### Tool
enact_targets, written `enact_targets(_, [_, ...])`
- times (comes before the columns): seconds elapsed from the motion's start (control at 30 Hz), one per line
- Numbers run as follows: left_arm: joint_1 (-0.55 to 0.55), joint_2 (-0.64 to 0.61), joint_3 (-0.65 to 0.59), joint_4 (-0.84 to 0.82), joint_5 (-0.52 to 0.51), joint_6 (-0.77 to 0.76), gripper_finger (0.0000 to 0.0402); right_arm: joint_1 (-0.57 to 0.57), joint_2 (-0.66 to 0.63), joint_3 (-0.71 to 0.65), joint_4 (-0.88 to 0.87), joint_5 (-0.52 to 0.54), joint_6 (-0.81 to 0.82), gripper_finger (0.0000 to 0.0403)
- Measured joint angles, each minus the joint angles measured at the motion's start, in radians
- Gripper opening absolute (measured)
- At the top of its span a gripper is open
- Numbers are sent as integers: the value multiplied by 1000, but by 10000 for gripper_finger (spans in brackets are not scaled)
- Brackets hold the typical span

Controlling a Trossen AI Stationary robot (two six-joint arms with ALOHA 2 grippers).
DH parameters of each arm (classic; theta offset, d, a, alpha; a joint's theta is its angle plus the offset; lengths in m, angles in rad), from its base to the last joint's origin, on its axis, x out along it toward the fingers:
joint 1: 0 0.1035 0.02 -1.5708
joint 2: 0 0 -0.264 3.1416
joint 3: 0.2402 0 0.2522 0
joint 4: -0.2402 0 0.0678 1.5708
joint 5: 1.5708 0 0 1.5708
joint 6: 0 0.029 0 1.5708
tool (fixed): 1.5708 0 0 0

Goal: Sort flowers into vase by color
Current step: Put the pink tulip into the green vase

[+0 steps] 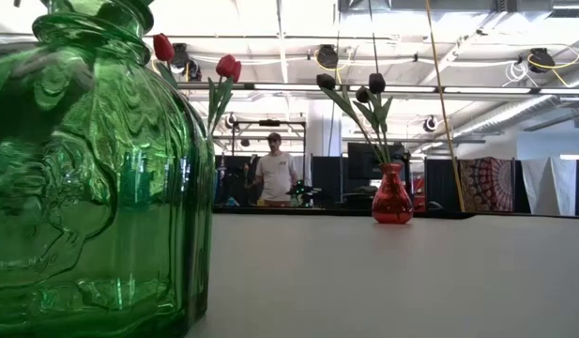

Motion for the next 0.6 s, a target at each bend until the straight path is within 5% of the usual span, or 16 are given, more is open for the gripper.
enact_targets(0.27, [0, 91, -206, 382, 30, -12, 13, 0, 0, 0, 0, 0, 0, 167])
enact_targets(0.6, [0, 335, -227, 539, 174, -32, 13, 0, 0, 0, 0, 0, 0, 167])
